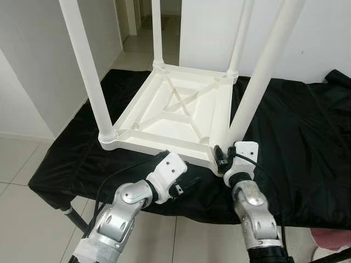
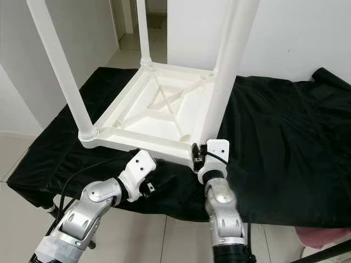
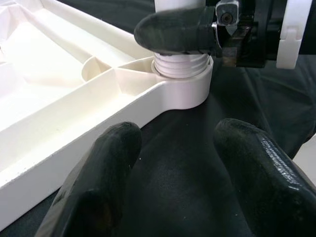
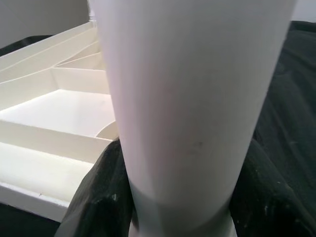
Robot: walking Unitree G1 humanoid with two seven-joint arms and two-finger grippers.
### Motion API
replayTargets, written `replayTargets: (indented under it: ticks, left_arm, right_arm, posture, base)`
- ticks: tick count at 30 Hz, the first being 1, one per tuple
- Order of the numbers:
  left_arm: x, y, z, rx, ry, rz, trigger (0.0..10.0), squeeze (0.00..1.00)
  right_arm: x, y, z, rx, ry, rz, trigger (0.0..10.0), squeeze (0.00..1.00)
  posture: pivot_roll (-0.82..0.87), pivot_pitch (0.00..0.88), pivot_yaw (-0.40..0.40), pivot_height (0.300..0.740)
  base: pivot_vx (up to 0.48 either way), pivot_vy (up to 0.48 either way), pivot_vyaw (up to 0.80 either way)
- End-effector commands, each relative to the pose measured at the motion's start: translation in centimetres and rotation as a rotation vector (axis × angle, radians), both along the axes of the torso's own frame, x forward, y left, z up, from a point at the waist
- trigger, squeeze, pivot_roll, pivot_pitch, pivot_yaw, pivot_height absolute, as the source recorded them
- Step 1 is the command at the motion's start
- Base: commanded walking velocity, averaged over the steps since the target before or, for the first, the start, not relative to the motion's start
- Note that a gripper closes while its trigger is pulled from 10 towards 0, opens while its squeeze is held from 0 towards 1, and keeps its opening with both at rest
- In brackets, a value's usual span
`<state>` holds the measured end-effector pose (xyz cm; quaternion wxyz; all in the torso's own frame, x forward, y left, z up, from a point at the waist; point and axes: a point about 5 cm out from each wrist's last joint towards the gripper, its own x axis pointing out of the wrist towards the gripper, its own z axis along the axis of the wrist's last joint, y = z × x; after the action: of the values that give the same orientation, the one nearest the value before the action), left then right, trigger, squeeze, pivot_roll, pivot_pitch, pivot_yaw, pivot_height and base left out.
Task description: Building children table
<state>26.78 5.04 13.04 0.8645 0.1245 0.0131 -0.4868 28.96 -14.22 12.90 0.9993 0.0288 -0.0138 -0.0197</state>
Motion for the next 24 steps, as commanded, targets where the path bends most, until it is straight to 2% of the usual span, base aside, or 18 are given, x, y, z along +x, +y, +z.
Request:
replayTargets:
  ticks: [1, 2, 4, 5, 7, 8, 9, 16, 17, 20, 22, 24]
  left_arm:
    - [0.3, -0.1, -0.1, -0.003, -0.003, 0.026, 10.0, 0.00]
    - [0.3, -0.1, 0.0, -0.005, -0.003, 0.026, 10.0, 0.00]
    - [0.3, -0.1, 0.0, -0.005, -0.003, 0.026, 10.0, 0.00]
    - [0.3, -0.2, 0.0, -0.009, -0.003, 0.028, 10.0, 0.00]
    - [0.3, -0.2, 0.1, -0.011, -0.002, 0.028, 10.0, 0.00]
    - [0.2, -0.2, 0.0, -0.012, -0.001, 0.027, 10.0, 0.00]
    - [0.2, -0.2, 0.0, -0.011, 0.001, 0.027, 10.0, 0.00]
    - [0.2, -0.1, 0.0, -0.010, 0.004, 0.031, 10.0, 0.00]
    - [0.1, -0.1, -0.2, -0.007, 0.006, 0.031, 10.0, 0.00]
    - [0.0, -0.1, -0.3, -0.004, 0.008, 0.029, 10.0, 0.00]
    - [-0.1, -0.2, -0.5, -0.005, 0.011, 0.027, 10.0, 0.00]
    - [-0.1, -0.2, -0.5, -0.005, 0.011, 0.027, 10.0, 0.00]
  right_arm:
    - [-0.4, 0.1, -1.0, 0.083, 0.057, -0.072, 10.0, 0.00]
    - [-0.6, 0.8, -1.0, 0.112, 0.055, -0.080, 10.0, 0.00]
    - [-0.6, 0.8, -1.0, 0.112, 0.055, -0.080, 10.0, 0.00]
    - [-0.7, 1.4, -0.9, 0.128, 0.048, -0.072, 10.0, 0.00]
    - [-0.7, 1.5, -0.6, 0.134, 0.035, -0.069, 10.0, 0.00]
    - [-0.6, 1.3, -0.4, 0.135, 0.027, -0.072, 10.0, 0.04]
    - [-0.6, 1.1, -0.2, 0.144, 0.011, -0.045, 10.0, 1.00]
    - [-0.8, 0.6, 0.7, 0.154, -0.025, -0.003, 10.0, 1.00]
    - [-1.0, 0.3, 0.9, 0.153, -0.033, 0.024, 10.0, 0.00]
    - [-1.1, -0.1, 0.9, 0.154, -0.039, 0.056, 10.0, 0.00]
    - [-1.3, -0.5, 1.0, 0.130, -0.044, 0.125, 10.0, 0.00]
    - [-1.3, -0.5, 1.0, 0.130, -0.044, 0.125, 10.0, 0.00]
  posture:
    - [-0.03, 0.014, 0.046, 0.740]
    - [-0.03, 0.014, 0.046, 0.740]
    - [-0.03, 0.014, 0.046, 0.740]
    - [-0.02, 0.015, 0.043, 0.740]
    - [-0.02, 0.015, 0.043, 0.740]
    - [-0.02, 0.018, 0.045, 0.740]
    - [-0.02, 0.022, 0.045, 0.740]
    - [-0.02, 0.023, 0.045, 0.740]
    - [-0.02, 0.022, 0.046, 0.740]
    - [-0.02, 0.022, 0.046, 0.740]
    - [-0.02, 0.008, 0.032, 0.740]
    - [-0.02, 0.008, 0.032, 0.740]
  base:
    - [0.000, 0.000, 0.00]
    - [0.000, 0.000, 0.00]
    - [0.000, 0.000, 0.00]
    - [0.000, 0.000, 0.00]
    - [0.000, 0.000, 0.00]
    - [0.000, 0.000, 0.00]
    - [0.000, 0.000, 0.00]
    - [0.000, 0.000, 0.00]
    - [0.000, 0.000, 0.00]
    - [0.000, 0.000, 0.00]
    - [0.000, 0.000, 0.00]
    - [0.000, 0.000, 0.00]
